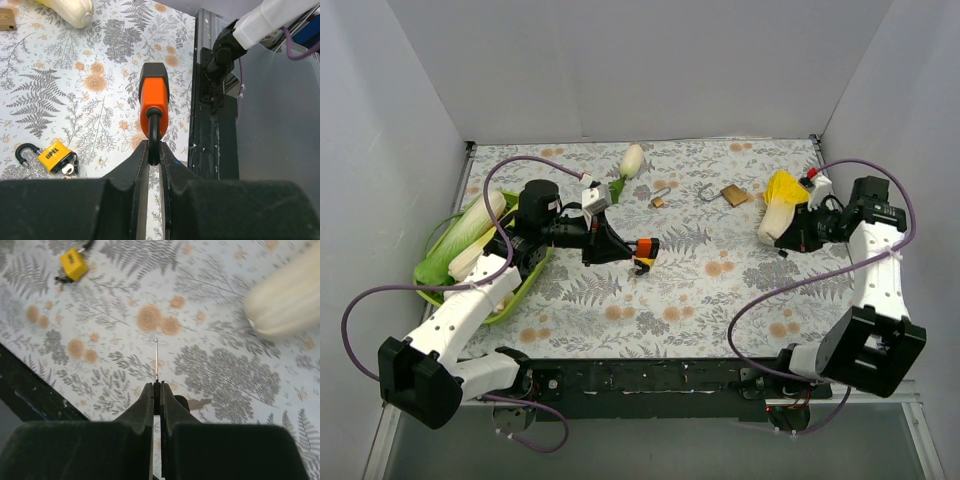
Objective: Lock with the key
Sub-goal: Place the key at the center of the board, then adjust the lock, then place the lock at the center of the board, then pick up the lock from the center of the board.
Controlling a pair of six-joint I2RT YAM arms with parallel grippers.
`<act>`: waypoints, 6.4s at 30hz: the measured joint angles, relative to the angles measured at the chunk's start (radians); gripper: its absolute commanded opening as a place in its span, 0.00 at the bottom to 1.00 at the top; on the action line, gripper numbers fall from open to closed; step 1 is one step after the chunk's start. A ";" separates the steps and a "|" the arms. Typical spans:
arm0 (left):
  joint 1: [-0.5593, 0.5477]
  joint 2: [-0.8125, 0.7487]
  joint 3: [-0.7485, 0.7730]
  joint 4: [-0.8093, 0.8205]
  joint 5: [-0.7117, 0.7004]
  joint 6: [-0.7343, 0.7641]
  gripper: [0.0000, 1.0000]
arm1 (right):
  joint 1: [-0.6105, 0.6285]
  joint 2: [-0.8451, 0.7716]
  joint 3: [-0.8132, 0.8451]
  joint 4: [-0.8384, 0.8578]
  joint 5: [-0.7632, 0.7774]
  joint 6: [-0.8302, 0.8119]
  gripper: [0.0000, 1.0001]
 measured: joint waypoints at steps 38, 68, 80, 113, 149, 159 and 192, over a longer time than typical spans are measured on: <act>0.000 0.050 -0.037 -0.040 -0.050 0.049 0.00 | -0.091 0.321 -0.257 0.410 0.259 0.209 0.10; -0.078 0.349 0.024 -0.172 0.035 -0.334 0.00 | 0.976 -0.161 -0.041 0.303 0.385 0.033 0.86; -0.080 0.350 0.021 -0.093 0.069 -0.481 0.00 | 1.221 -0.052 -0.041 0.357 0.534 0.036 0.86; 0.046 0.198 -0.040 0.084 -0.016 -0.626 0.98 | 0.991 -0.039 -0.115 0.409 0.597 0.181 0.01; 0.123 0.060 0.003 0.209 -0.373 -0.616 0.98 | 0.425 0.167 -0.370 0.408 0.748 0.665 0.02; 0.123 0.065 -0.018 0.221 -0.367 -0.623 0.98 | 0.425 0.172 -0.414 0.473 0.758 0.666 0.52; 0.276 0.051 0.035 0.084 -0.503 -0.649 0.98 | 0.937 0.443 0.138 0.458 0.712 0.750 0.98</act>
